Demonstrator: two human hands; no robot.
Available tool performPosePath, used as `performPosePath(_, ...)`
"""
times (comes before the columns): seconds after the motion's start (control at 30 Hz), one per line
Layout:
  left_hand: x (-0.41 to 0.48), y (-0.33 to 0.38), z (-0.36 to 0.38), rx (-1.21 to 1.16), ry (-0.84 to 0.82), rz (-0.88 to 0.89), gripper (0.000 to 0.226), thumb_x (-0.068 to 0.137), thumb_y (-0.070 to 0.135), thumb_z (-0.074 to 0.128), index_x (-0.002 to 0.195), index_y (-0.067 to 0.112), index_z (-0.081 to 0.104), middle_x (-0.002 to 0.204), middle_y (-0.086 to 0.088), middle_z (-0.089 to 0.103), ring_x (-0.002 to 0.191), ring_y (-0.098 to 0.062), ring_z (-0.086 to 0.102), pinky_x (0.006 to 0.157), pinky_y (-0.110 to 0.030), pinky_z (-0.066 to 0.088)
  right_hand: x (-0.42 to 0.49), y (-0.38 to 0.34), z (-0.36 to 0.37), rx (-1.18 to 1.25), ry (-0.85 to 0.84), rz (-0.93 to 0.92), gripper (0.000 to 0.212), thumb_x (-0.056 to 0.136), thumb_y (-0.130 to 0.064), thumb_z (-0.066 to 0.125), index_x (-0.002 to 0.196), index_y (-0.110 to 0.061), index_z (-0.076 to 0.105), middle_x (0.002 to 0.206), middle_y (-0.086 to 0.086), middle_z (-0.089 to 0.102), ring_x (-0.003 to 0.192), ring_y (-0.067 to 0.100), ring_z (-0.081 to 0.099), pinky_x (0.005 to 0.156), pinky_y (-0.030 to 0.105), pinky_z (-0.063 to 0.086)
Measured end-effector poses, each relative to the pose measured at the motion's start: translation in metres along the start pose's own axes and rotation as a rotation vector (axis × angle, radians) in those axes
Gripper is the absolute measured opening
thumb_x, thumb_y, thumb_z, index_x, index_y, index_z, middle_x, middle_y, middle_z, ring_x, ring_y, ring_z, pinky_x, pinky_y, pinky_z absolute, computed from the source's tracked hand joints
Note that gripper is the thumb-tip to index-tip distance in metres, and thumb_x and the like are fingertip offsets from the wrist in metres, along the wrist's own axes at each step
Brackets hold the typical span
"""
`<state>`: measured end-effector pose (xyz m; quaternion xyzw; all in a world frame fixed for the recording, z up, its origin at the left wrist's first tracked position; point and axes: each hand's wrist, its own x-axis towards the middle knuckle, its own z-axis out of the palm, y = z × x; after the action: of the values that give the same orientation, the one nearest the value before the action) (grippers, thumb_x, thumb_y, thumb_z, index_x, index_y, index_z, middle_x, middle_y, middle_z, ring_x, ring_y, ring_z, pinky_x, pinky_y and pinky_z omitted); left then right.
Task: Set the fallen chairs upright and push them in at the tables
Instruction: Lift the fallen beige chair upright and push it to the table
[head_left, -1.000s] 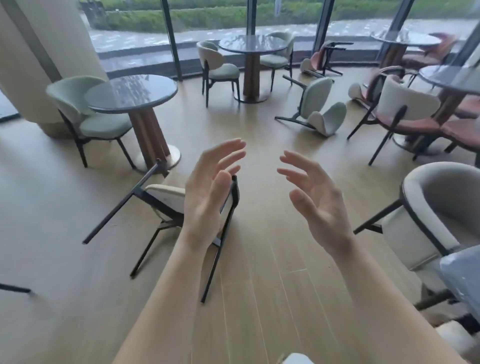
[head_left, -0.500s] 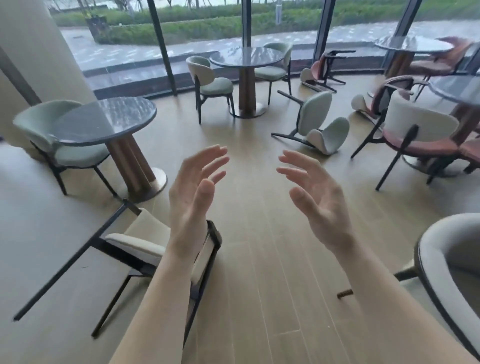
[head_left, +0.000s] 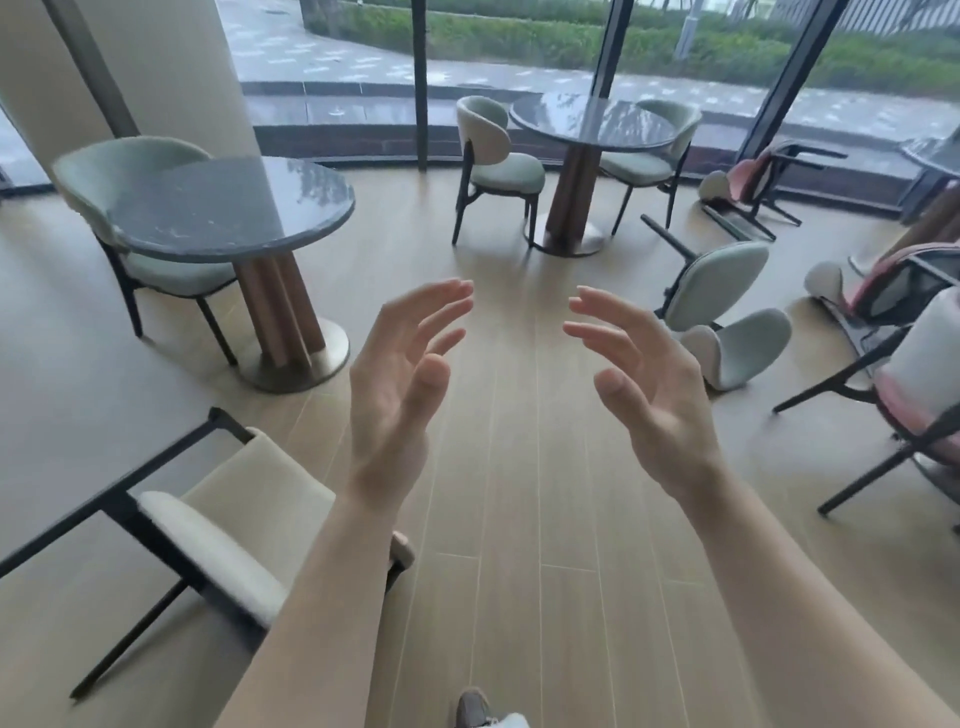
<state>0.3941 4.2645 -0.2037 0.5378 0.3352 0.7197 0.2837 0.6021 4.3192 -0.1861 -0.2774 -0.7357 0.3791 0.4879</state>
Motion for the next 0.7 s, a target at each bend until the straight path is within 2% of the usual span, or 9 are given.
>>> performPosePath(0.23, 0.120, -0.077, 0.025, 0.050, 0.032, 0.037, 0.073, 0.093, 0.072, 0.059, 0.139, 0.016, 0.054, 0.143, -0.010, 0.063, 0.137, -0.036, 0.059, 0.112, -0.056, 0.048, 0.130, 0.074, -0.040, 0.058, -0.034, -0.040, 0.075, 0.087, -0.076, 0.063, 0.142, -0.026, 0.055, 0.146, 0.001, 0.063, 0.130, 0.024, 0.066, 0.113, 0.040, 0.047)
performPosePath(0.37, 0.166, -0.116, 0.028, 0.104, 0.118, 0.031, 0.077, 0.091, 0.073, 0.061, 0.138, 0.013, 0.053, 0.142, -0.013, 0.062, 0.137, -0.038, 0.059, 0.111, -0.054, 0.049, 0.192, 0.128, -0.043, 0.132, -0.101, -0.049, 0.082, 0.085, -0.078, 0.063, 0.142, -0.021, 0.055, 0.145, 0.003, 0.063, 0.129, 0.025, 0.066, 0.113, 0.042, 0.047)
performPosePath(0.53, 0.219, -0.171, 0.042, 0.224, 0.268, 0.035, 0.070, 0.091, 0.073, 0.060, 0.138, 0.020, 0.057, 0.142, -0.005, 0.064, 0.135, -0.034, 0.061, 0.109, -0.046, 0.050, 0.282, 0.202, -0.048, 0.234, -0.248, -0.114, 0.086, 0.088, -0.074, 0.063, 0.143, -0.009, 0.054, 0.146, 0.010, 0.062, 0.128, 0.024, 0.067, 0.111, 0.039, 0.049)
performPosePath(0.7, 0.259, -0.209, 0.052, 0.367, 0.526, 0.055, 0.061, 0.093, 0.071, 0.060, 0.135, 0.027, 0.061, 0.141, -0.007, 0.065, 0.133, -0.037, 0.062, 0.109, -0.052, 0.050, 0.370, 0.256, -0.050, 0.402, -0.501, -0.160, 0.068, 0.091, -0.068, 0.065, 0.140, -0.022, 0.054, 0.144, 0.001, 0.063, 0.127, 0.023, 0.068, 0.108, 0.034, 0.050)
